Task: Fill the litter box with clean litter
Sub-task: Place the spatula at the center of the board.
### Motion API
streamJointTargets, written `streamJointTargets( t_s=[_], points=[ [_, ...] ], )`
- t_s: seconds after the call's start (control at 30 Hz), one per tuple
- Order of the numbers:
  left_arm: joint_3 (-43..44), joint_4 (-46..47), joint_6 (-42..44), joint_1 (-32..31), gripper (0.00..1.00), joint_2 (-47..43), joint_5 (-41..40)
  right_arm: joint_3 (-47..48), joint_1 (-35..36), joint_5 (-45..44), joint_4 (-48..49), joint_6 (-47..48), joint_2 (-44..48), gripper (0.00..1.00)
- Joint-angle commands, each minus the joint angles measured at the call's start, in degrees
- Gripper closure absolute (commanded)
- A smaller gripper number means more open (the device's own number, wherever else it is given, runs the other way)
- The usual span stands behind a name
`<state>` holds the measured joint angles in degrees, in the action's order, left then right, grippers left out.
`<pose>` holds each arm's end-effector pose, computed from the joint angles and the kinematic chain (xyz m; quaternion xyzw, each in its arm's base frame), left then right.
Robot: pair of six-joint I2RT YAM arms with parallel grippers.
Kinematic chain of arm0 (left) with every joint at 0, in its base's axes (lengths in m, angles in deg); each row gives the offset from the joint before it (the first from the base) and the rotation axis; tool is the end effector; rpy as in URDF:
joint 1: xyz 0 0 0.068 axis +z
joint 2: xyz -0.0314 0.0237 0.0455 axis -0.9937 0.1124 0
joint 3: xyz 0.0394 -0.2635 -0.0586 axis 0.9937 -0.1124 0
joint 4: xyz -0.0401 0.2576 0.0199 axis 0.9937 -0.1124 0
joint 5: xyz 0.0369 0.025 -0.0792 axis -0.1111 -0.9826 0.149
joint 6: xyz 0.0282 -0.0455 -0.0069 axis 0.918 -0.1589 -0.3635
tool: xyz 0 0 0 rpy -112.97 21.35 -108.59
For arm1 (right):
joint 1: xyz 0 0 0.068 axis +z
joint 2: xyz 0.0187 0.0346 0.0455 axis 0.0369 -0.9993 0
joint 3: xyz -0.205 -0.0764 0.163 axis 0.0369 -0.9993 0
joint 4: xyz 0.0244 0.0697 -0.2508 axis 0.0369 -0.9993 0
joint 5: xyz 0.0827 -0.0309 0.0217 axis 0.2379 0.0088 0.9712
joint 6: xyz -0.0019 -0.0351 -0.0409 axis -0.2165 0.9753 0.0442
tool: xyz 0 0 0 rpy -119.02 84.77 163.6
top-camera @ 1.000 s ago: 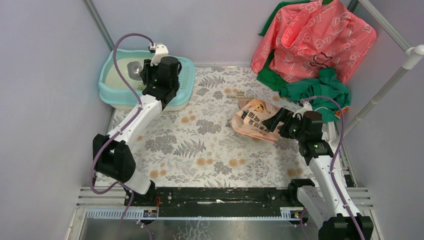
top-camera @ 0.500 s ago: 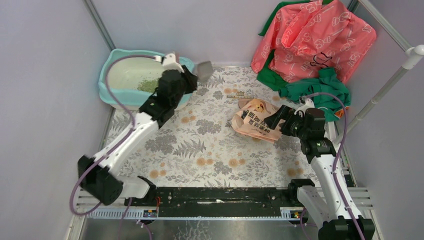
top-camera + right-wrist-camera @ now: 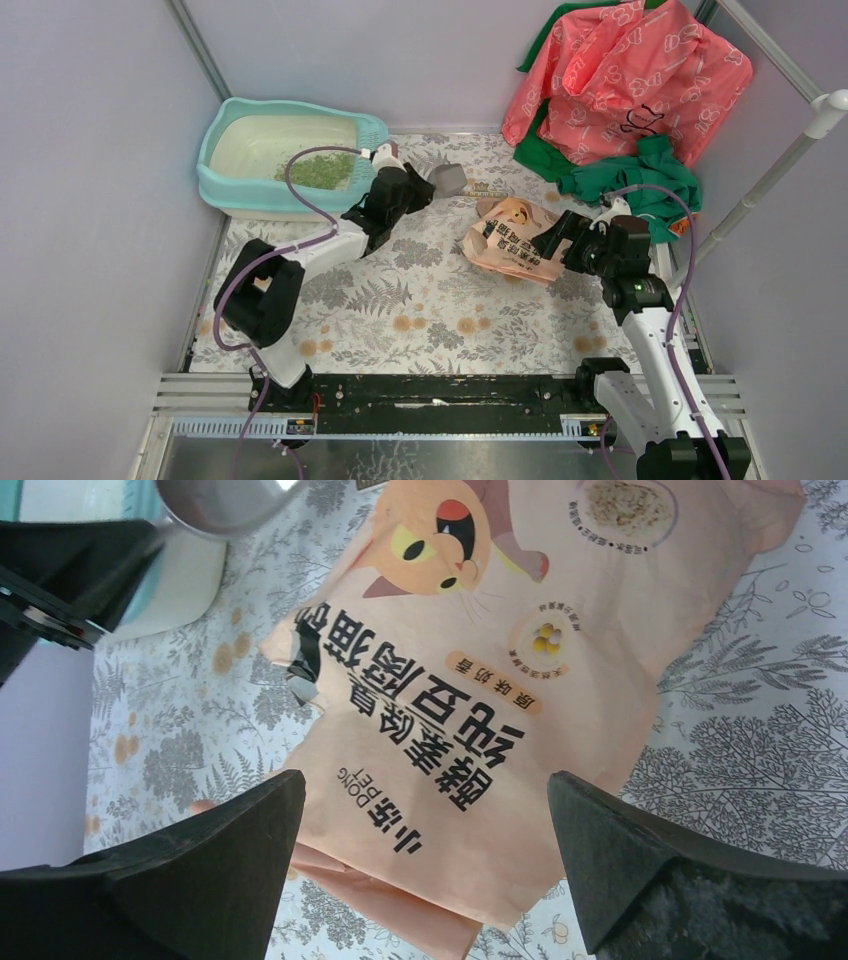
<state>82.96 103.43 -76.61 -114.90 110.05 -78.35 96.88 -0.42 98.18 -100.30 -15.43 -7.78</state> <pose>0.3338 -0.1962 0.2373 -0.1419 0.8162 -0.2844 0.4825 0.1847 0.0169 0.2807 0.0773 0.8329 0.2545 0.4853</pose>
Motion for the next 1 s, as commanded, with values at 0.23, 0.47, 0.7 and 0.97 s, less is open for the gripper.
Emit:
streamJointTargets(
  t_s=[0.23,0.47,0.7,0.97],
  points=[
    [2.49,15.31,-15.09,4.15,0.99,13.20,-8.15,6.79,-0.18,-3.37,-4.81,1.00,-3.99,0.01],
    [8.65,10.38,-17.78,5.95,0.84,16.77,-6.89,9.43,-0.04,-1.33,-8.31,2.19,-4.42,0.04],
    [10.28,8.04,-20.00,8.11,0.54,20.52,0.05,10.48,0.72,-2.00,-11.08,4.63,-3.80,0.04],
    [0.50,17.44,-19.03,7.76,0.38,12.28,7.45,12.79,3.20,-3.73,-15.40,5.08,-2.59,0.04]
  ],
)
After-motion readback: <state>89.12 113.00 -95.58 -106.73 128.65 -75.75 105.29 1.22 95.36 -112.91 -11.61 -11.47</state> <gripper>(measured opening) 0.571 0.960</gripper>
